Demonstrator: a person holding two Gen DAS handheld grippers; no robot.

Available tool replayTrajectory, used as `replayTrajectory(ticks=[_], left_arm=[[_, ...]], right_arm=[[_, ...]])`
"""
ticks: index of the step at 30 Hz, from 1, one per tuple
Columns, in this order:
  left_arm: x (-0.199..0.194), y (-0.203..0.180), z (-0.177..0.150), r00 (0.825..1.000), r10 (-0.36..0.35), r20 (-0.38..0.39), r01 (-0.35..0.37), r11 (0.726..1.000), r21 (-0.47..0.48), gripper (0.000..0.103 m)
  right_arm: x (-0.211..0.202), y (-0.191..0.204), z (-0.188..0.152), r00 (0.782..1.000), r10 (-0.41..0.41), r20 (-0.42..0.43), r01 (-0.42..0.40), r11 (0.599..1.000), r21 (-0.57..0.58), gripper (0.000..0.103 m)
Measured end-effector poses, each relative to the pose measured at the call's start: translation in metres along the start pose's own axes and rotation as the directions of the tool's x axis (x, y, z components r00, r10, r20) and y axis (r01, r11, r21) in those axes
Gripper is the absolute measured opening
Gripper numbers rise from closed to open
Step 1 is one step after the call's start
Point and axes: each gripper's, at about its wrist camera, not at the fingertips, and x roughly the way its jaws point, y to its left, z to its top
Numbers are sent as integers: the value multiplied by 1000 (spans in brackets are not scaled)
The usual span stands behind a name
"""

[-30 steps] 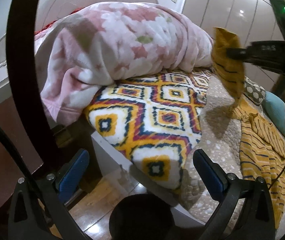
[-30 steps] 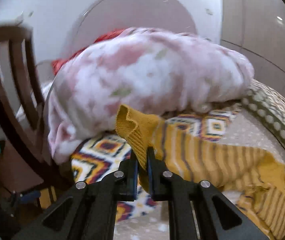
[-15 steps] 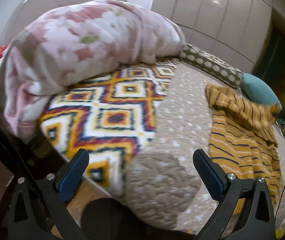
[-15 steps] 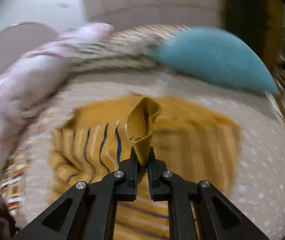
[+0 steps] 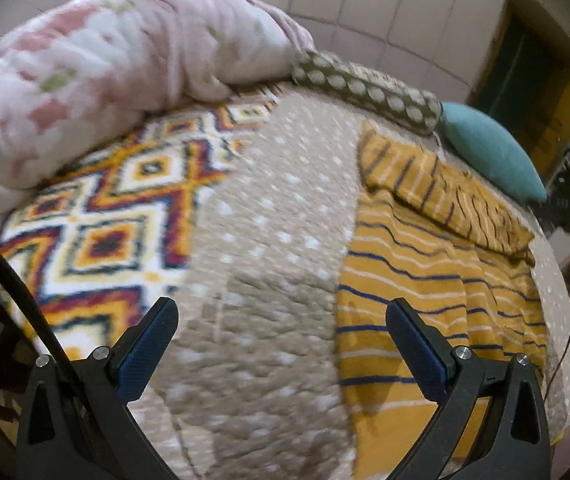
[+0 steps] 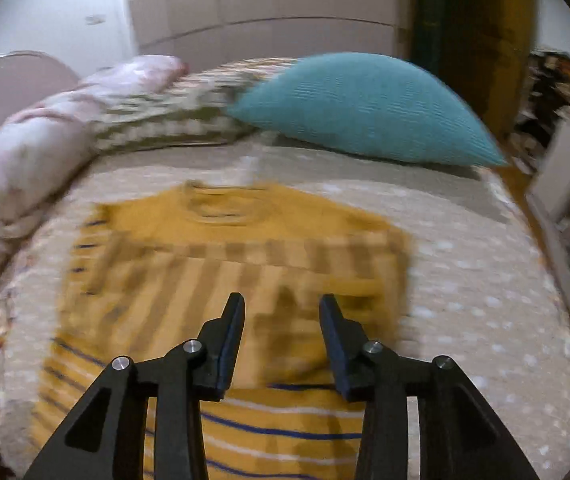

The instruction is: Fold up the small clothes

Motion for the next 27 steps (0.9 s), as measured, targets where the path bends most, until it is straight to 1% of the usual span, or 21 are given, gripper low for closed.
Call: replayTrajectory(ticks=[1,2,3,4,6,9,10,12,13,15,17,18,20,22,23,25,26,27], left_arm=[[6,-5,0,1000,-21,-20,21,1000,0,103],[11,-10,-2,998,-47,-34,47,999,-3,103],[13,-12,-3,997,-61,-38,60,998,-4,103],[14,-15,-5,996,-76,-41,76,997,-1,103],[15,-19,-8,996,-82,-45,82,997,12,103],[18,-19,-11,996,-78,-52,79,997,22,103],[19,-17,-12,996,-77,-55,78,997,21,103],[21,-14,-12,996,-70,-59,71,997,21,103],[21,-13,-13,996,-64,-58,65,998,21,103],[21,-10,-13,997,-60,-58,61,998,23,103],[18,-9,-13,997,-59,-52,60,998,26,103],[16,-9,-13,997,-58,-48,59,998,27,103],[10,-8,-13,997,-66,-41,67,997,25,103],[5,-8,-15,996,-74,-44,75,997,25,103],[3,-8,-16,996,-76,-45,77,997,26,103],[-2,-11,-19,996,-74,-43,76,997,34,103],[-4,-12,-20,997,-73,-40,74,996,40,103],[-7,-15,-22,997,-67,-35,69,996,48,103]], right_arm=[[5,13,0,998,54,-14,-55,998,-13,41],[12,27,2,992,118,-37,-119,992,-33,38],[20,41,2,985,160,-59,-163,985,-50,27],[32,60,4,977,195,-87,-201,977,-72,21],[57,92,9,970,212,-116,-225,969,-107,21],[107,134,21,960,221,-172,-243,964,-113,20],[128,148,25,958,206,-200,-232,965,-120,20],[159,162,27,966,141,-218,-174,975,-140,20],[168,167,32,973,116,-199,-145,979,-140,20],[180,171,41,972,78,-221,-110,985,-134,20],[179,173,48,968,64,-243,-99,986,-135,21],[169,170,52,966,60,-250,-98,985,-139,21],[138,158,56,972,96,-213,-125,984,-128,23],[104,139,56,969,141,-203,-167,979,-116,35],[91,128,54,968,150,-200,-176,977,-119,37],[62,96,44,971,141,-194,-169,976,-135,41],[56,83,39,971,132,-200,-160,979,-129,44],[52,60,32,969,121,-214,-145,984,-102,53]])
